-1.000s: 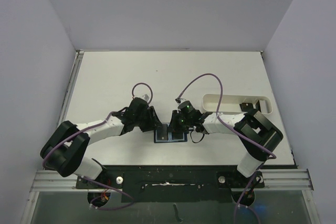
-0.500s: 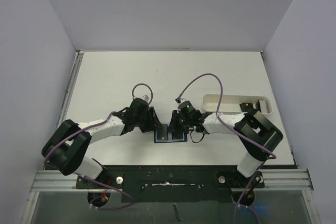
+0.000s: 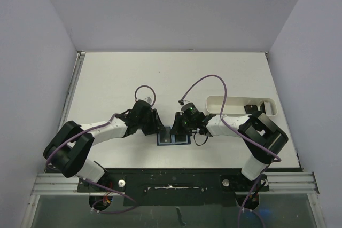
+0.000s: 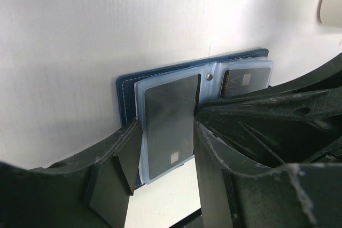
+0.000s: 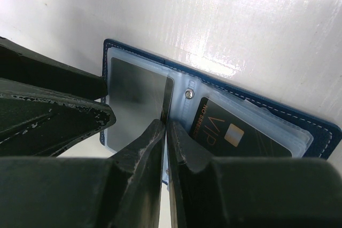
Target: Put the credit cards into the card holder
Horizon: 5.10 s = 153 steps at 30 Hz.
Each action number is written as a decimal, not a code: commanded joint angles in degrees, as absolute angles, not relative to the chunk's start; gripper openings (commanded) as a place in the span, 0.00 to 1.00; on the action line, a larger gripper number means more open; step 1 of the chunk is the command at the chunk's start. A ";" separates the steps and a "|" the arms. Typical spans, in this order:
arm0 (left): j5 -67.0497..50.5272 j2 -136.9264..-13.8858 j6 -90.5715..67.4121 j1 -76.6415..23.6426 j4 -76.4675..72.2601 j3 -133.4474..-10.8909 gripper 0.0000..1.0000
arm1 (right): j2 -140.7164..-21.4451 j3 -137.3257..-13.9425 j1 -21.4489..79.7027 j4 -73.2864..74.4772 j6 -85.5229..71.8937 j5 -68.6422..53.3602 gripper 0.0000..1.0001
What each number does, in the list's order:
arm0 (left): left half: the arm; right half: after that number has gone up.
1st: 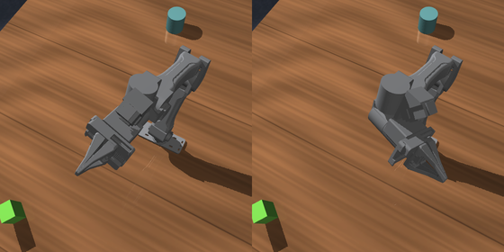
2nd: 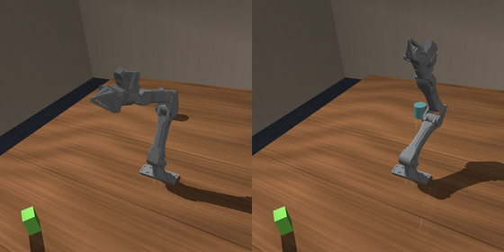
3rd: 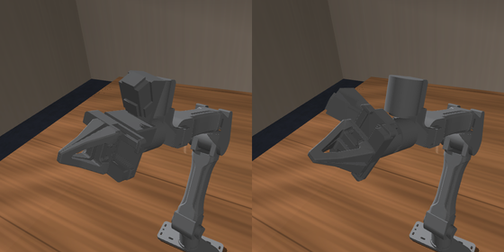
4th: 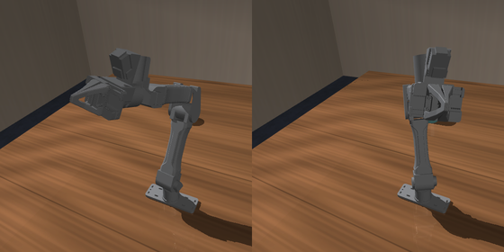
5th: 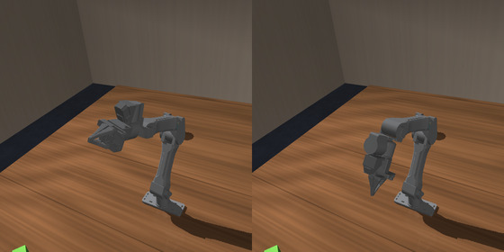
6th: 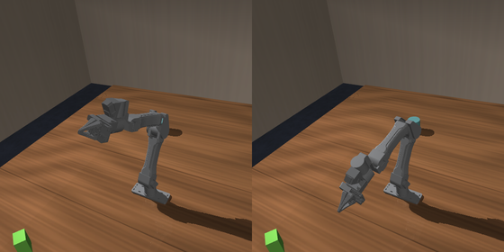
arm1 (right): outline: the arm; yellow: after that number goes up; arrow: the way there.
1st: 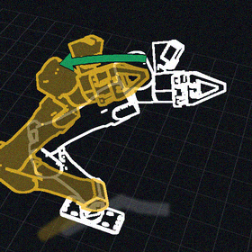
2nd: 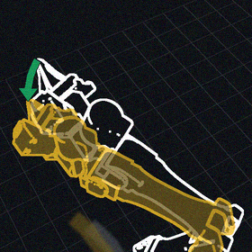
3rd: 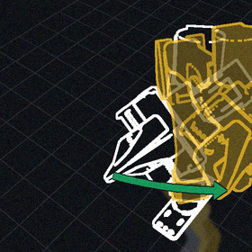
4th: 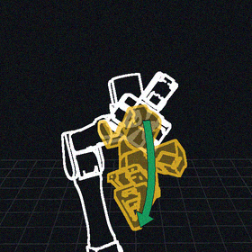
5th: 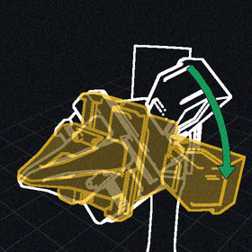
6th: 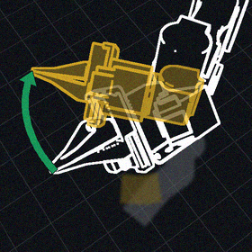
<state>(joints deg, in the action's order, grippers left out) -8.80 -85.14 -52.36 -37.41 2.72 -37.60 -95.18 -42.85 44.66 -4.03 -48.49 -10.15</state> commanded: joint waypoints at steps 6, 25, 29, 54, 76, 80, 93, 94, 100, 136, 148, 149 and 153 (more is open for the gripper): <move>-8.76 -83.61 -53.00 -37.51 0.61 -37.88 0.42 | -95.07 -41.92 45.00 -2.81 -48.06 -8.86 0.11; -9.51 -84.69 -53.79 -37.70 -0.53 -36.24 0.42 | -94.83 -41.97 45.32 -2.61 -48.38 -8.29 0.11; -10.40 -84.57 -53.97 -37.73 -0.94 -36.42 0.42 | -94.83 -41.97 45.35 -2.64 -48.43 -8.31 0.11; -10.78 -81.55 -54.14 -38.72 0.59 -39.92 0.26 | -92.65 -42.79 45.79 -2.18 -47.58 -7.83 0.14; -14.37 -86.23 -55.46 -43.43 -7.41 -44.49 0.31 | -67.20 -41.65 45.46 13.36 -43.63 5.98 0.36; -16.25 -87.66 -55.23 -43.96 -10.40 -44.38 0.34 | -61.90 -45.02 44.24 20.36 -41.27 12.84 0.40; -12.31 -78.91 -44.81 -43.22 0.29 -44.72 0.62 | -66.79 -55.95 21.93 32.55 -25.22 21.92 0.47; -11.96 -78.06 -43.95 -43.12 1.49 -44.87 0.66 | -67.59 -56.70 20.20 33.05 -23.88 22.71 0.47; -11.16 -73.31 -40.51 -42.42 6.62 -44.35 0.71 | -72.90 -60.18 9.62 35.12 -18.00 25.87 0.48; -16.15 -65.85 -40.69 -41.09 4.77 -40.06 0.71 | -98.99 -65.82 -6.77 28.01 -6.39 38.45 0.46; -15.61 -64.98 -40.69 -40.87 5.16 -39.88 0.71 | -98.33 -65.30 -6.86 26.84 -5.46 41.79 0.27; -15.50 -64.93 -40.63 -40.87 5.30 -39.96 0.71 | -97.92 -65.30 -6.91 26.74 -5.40 41.71 0.24; -15.29 -64.65 -40.60 -40.87 5.37 -39.98 0.71 | -96.34 -65.13 -6.96 26.37 -4.80 40.21 0.16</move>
<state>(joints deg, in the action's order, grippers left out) -15.03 -66.43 -41.28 -41.15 7.49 -39.68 -99.81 -63.75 -6.44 28.93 -5.85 39.38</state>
